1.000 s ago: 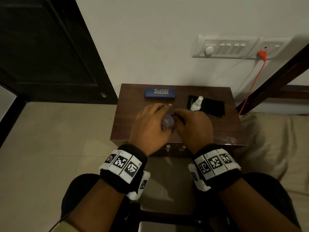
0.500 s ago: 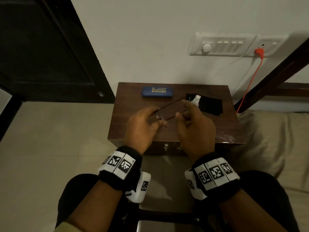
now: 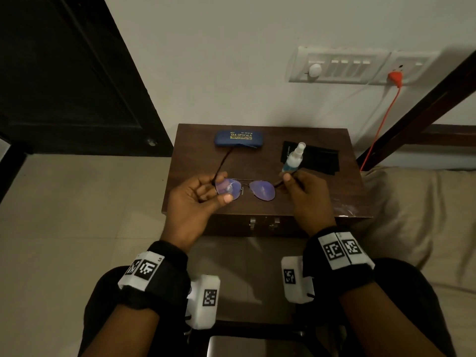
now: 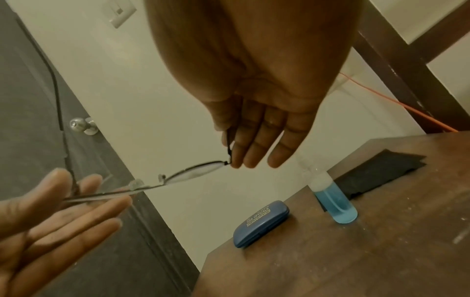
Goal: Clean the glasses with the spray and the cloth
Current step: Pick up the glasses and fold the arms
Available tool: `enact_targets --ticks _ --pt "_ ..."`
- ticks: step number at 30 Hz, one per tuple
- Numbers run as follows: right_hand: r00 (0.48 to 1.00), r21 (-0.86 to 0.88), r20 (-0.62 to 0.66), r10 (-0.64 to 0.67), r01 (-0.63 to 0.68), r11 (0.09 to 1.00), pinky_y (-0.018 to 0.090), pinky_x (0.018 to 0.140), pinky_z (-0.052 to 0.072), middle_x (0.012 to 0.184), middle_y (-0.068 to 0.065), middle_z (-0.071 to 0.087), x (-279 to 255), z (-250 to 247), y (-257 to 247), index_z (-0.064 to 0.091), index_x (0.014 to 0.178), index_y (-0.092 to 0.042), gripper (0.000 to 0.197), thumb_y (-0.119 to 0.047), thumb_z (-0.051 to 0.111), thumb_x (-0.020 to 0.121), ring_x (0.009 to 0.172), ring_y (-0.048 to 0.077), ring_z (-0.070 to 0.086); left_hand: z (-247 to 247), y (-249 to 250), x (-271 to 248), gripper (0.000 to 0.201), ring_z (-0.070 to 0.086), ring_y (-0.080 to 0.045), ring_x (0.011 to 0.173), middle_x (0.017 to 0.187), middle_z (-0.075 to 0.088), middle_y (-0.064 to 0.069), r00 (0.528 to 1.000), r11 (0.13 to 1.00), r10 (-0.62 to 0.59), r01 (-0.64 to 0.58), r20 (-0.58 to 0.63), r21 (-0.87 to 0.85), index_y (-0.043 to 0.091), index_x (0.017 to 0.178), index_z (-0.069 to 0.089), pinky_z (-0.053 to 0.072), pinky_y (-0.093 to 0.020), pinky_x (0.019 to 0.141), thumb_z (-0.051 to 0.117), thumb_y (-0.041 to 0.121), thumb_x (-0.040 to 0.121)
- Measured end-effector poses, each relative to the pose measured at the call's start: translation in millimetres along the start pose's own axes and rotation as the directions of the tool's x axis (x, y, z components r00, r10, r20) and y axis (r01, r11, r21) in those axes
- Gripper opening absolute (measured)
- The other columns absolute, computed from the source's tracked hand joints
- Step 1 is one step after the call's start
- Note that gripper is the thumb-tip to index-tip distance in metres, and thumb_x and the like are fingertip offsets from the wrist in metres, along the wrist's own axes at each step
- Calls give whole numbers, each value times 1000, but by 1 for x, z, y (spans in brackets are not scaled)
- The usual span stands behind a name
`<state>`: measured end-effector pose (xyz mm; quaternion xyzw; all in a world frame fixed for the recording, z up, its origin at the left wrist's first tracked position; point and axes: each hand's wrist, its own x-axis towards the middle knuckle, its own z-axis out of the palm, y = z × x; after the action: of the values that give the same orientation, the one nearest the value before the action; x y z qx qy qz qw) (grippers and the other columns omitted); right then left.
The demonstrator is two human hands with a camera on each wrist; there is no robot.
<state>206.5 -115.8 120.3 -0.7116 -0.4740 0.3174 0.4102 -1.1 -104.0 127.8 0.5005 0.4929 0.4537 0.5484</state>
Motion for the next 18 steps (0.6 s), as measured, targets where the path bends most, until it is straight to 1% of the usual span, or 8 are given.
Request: enact_targets --ticks 2,5,9,11,12,15,16,18 --pt "996 -18 -23 -84 84 996 21 79 49 88 1 68 -2 -3 -2 67 92 -17 16 -20 52 96 86 13 63 -3 -1 1 33 68 -9 99 106 71 6 999 1000 -9 9 -34 24 17 110 65 55 -22 84 68 3 80" --pt "983 -37 -79 -166 164 986 13 76 46 86 -4 67 -5 -4 -6 67 93 -18 14 -18 53 96 83 4 62 -7 -3 3 25 68 -8 97 104 71 6 992 992 49 -35 -112 123 16 113 66 56 -22 83 61 12 88" --pt "964 -9 -135 -228 229 973 25 82 52 95 3 71 -9 -2 -12 69 105 -7 20 -17 56 94 87 9 65 -8 0 7 21 65 3 94 102 70 7 960 929 225 -160 -166 335 16 110 68 50 -15 88 61 13 90" --pt "945 -18 -164 -283 284 959 24 83 52 96 0 69 -10 -1 -15 69 105 -6 18 -14 58 93 86 3 63 -9 2 9 19 64 1 94 102 70 3 937 897 289 -195 -194 396 12 107 70 48 -13 88 63 12 89" --pt "936 -4 -180 -302 307 952 24 83 52 95 0 68 -11 -1 -17 69 104 -6 17 -13 59 92 85 3 63 -9 3 9 19 65 -2 95 102 70 1 929 885 309 -202 -205 419 11 105 70 49 -14 89 64 12 88" --pt "924 43 -198 -326 341 939 34 79 55 93 7 71 -13 0 -21 68 106 -6 18 -12 60 91 83 19 67 -10 1 11 18 66 -10 96 102 71 -3 918 871 333 -212 -217 443 9 104 71 51 -23 90 65 11 87" --pt "919 31 -199 -339 352 936 36 79 56 93 8 71 -13 0 -21 68 106 -6 18 -12 60 91 83 20 67 -10 -1 11 18 66 -8 95 101 71 -1 917 872 334 -212 -218 441 9 104 71 51 -22 89 65 12 88" --pt "912 0 -197 -360 368 930 38 79 57 95 6 71 -13 1 -20 68 107 -6 18 -9 61 91 85 17 67 -11 -4 12 18 64 5 92 99 70 6 915 867 338 -212 -218 452 12 104 72 50 -16 87 65 13 88"
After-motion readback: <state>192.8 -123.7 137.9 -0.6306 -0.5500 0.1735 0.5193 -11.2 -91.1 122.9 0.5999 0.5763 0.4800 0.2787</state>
